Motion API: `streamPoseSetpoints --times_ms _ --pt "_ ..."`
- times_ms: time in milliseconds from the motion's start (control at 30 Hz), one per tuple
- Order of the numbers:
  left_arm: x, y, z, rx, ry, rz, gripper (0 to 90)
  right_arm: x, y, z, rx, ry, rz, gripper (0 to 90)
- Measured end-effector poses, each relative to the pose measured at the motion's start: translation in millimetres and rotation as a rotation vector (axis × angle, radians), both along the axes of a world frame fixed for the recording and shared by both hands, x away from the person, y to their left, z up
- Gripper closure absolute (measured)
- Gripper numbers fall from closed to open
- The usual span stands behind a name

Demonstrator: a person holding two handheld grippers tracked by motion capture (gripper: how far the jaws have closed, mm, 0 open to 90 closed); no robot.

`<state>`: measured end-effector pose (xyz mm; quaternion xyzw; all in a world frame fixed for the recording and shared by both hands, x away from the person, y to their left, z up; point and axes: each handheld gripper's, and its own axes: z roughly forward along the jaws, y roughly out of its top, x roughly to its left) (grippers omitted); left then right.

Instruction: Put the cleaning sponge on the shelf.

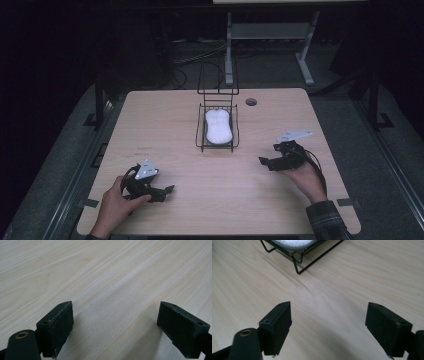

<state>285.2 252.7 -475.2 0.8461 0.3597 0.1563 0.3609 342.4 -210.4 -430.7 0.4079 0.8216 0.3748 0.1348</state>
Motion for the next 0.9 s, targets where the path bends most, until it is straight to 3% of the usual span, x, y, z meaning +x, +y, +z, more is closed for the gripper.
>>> streamPoseSetpoints --times_ms 133,333,433,633,900 --pt "0.0 0.0 -0.1 0.0 -0.002 -0.001 12.9 -12.5 -10.6 -5.0 -0.001 0.008 -0.009 15.7" --pt "-0.1 0.1 -0.1 0.0 0.0 0.0 12.8 -26.1 -22.2 -14.9 -0.043 -0.009 -0.057 11.4" --pt "0.0 0.1 -0.1 0.001 0.0 -0.001 12.8 -36.8 -31.4 -21.6 -0.029 0.0 -0.065 1.8" --pt "0.1 0.2 -0.1 0.002 -0.002 -0.002 12.9 -51.9 -44.2 -32.1 -0.027 0.012 -0.089 1.8" --pt "0.1 0.2 -0.1 0.002 -0.002 -0.002 12.8 -64.4 -50.8 -46.5 -0.062 0.039 -0.091 1.8"
